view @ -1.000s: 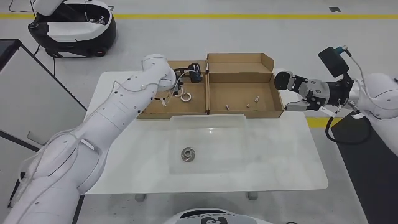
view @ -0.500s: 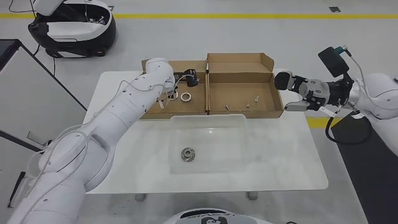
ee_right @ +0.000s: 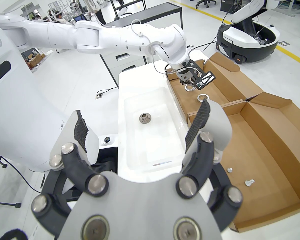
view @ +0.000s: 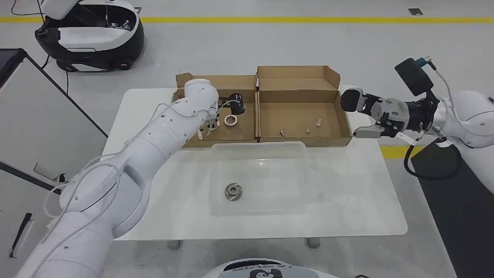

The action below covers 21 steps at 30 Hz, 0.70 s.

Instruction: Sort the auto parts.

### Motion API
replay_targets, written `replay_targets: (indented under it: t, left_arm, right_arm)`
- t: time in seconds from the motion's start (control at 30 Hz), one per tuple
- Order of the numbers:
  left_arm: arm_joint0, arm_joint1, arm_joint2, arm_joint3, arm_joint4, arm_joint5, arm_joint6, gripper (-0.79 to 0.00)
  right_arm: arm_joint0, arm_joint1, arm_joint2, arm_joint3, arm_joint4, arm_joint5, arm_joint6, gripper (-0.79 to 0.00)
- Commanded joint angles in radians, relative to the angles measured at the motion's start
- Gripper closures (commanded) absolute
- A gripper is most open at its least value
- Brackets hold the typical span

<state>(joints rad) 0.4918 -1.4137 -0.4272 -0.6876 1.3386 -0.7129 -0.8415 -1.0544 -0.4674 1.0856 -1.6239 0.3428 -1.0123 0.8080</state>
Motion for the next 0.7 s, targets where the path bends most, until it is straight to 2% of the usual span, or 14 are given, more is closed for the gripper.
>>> replay_targets:
  t: [0.0, 0.27, 0.43, 0.53, 0.67]
  left_arm:
    - [-0.002, -0.008, 0.005, 0.015, 0.008, -0.002, 0.009, 0.0]
    - [-0.009, -0.039, 0.018, 0.076, 0.017, -0.008, 0.028, 0.0]
    - [-0.016, -0.054, 0.021, 0.108, 0.025, -0.013, 0.04, -0.123]
    - [-0.021, -0.061, 0.021, 0.124, 0.029, -0.013, 0.049, -0.265]
    - [-0.028, -0.068, 0.016, 0.141, 0.033, -0.003, 0.062, -0.357]
  right_arm:
    - [0.0, 0.0, 0.0, 0.0, 0.0, 0.0, 0.0, -0.785]
    - [0.0, 0.0, 0.0, 0.0, 0.0, 0.0, 0.0, -0.785]
    - [0.0, 0.0, 0.0, 0.0, 0.0, 0.0, 0.0, -0.785]
    - [0.0, 0.0, 0.0, 0.0, 0.0, 0.0, 0.0, -0.785]
    - [0.0, 0.0, 0.0, 0.0, 0.0, 0.0, 0.0, -0.785]
